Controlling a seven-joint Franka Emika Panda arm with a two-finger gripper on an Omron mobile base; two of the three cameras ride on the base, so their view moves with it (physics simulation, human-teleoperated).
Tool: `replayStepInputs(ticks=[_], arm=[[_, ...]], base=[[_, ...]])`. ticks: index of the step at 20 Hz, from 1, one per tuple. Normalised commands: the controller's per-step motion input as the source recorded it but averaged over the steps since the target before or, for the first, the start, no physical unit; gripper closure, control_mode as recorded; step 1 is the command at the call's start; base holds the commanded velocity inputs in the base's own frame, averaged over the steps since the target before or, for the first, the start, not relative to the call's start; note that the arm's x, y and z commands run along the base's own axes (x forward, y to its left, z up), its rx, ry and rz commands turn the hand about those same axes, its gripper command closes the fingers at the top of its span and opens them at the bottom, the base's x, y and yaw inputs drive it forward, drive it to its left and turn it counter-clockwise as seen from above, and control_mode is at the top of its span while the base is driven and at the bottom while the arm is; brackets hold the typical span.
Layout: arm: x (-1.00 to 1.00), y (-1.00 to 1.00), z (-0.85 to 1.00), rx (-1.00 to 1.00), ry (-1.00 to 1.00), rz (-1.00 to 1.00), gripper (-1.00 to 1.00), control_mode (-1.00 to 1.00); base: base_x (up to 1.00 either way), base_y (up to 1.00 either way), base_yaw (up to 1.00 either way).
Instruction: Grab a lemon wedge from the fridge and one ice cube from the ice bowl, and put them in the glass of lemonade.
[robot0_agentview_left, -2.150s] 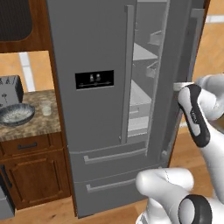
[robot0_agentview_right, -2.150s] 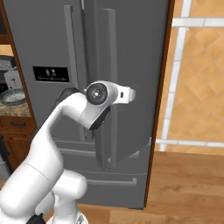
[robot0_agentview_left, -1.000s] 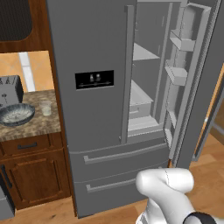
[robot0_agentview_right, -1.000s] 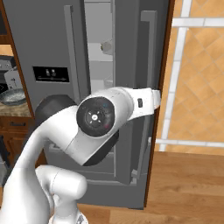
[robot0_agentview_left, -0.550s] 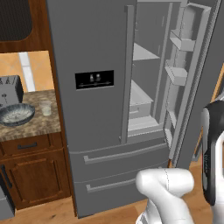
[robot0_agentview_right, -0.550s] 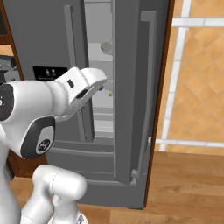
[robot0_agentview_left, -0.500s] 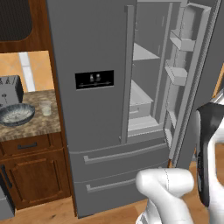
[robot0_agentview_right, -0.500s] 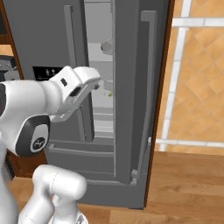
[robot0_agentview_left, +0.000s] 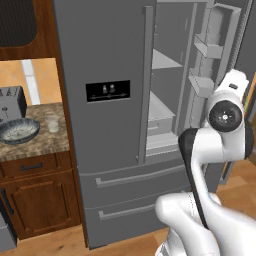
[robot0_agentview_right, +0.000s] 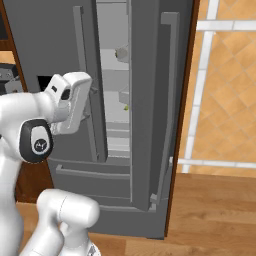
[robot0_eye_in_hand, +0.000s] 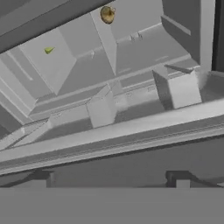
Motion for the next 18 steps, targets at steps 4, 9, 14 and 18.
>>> replayStepInputs(ticks=[4, 9, 14, 18], arm=[[0.49, 0.28, -0.01, -0.08, 0.08, -0.03, -1.0, -1.0], [0.51, 0.22, 0.0, -0.04, 0.1, -0.05, -1.0, -1.0], [0.54, -0.25, -0.02, 0.0, 0.05, 0.0, -1.0, -1.0], [0.75, -0.46, -0.29, 0.0, 0.0, 0.0, -1.0, -1.0]], base=[[0.0, 0.0, 0.0], [0.0, 0.0, 0.0], [0.0, 0.0, 0.0], [0.0, 0.0, 0.0]])
